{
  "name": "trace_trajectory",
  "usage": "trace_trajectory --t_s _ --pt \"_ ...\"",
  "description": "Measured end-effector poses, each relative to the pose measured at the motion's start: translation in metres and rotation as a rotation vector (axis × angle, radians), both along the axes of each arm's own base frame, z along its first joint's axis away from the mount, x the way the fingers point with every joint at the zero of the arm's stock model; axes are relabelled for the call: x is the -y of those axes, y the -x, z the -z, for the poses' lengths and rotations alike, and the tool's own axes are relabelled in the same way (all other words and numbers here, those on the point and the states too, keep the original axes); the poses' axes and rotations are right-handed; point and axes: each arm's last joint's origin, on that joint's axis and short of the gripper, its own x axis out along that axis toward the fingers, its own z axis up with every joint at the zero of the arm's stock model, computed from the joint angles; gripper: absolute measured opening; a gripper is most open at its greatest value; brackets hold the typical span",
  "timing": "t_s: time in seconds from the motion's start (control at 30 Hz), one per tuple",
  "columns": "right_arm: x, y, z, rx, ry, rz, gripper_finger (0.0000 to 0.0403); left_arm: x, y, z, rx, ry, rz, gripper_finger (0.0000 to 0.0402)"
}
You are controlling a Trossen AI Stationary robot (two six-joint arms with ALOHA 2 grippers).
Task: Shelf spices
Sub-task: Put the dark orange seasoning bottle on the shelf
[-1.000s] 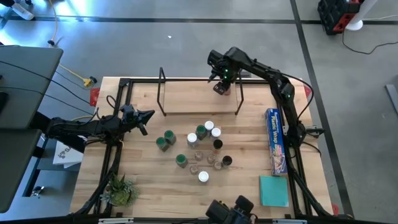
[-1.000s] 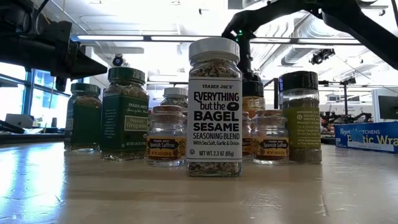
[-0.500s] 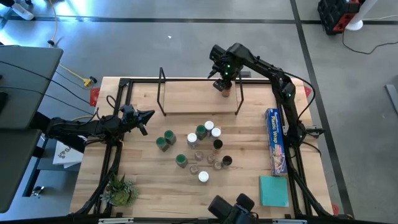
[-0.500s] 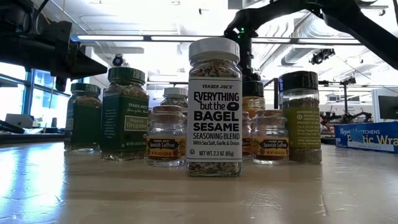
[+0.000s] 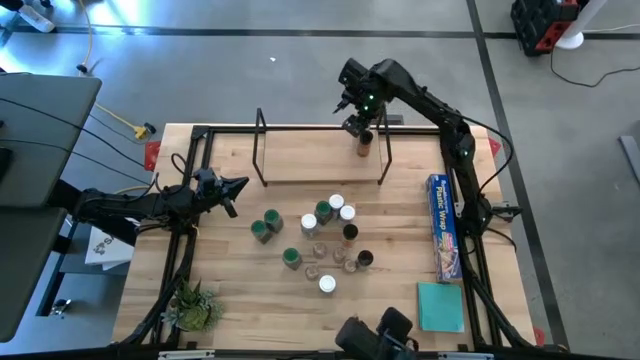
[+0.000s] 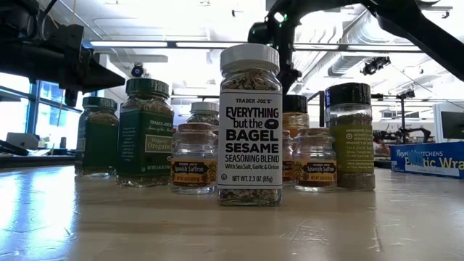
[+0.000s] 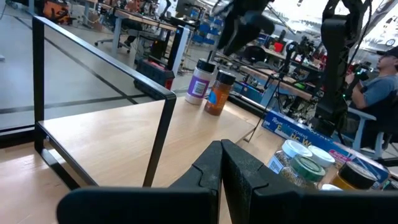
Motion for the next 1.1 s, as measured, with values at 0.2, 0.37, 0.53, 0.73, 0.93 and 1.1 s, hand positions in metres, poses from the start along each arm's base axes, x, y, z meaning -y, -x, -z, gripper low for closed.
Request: trace_trajectory --t_s 0.2,0.37,0.53,0.73,0.93,1.1 --pt "-0.018 0.008 0.004 -0.012 -0.146 -0.202 0.0214 0.0 0.0 0.0 0.0 0.0 0.0 0.0005" --pt "-0.023 0.003 0.021 0.013 -0.236 -0.27 0.0129 0.0 0.0 0.0 0.0 0.0 0.0 0.0005" --pt "-0.027 0.0 0.04 -0.068 -0.237 -0.264 0.0043 0.0 0.0 0.0 0.0 0.0 0.0 0.0005" --pt "-0.025 0.002 0.054 -0.145 -0.201 -0.242 0.0004 0.0 0.0 0.0 0.0 0.0 0.0 0.0005" --pt "-0.02 0.0 0.055 -0.137 -0.141 -0.21 0.0005 0.0 0.0 0.0 0.0 0.0 0.0 0.0005" --pt "-0.02 -0.001 0.055 -0.13 -0.13 -0.2 0.0005 0.0 0.0 0.0 0.0 0.0 0.0 0.0005"
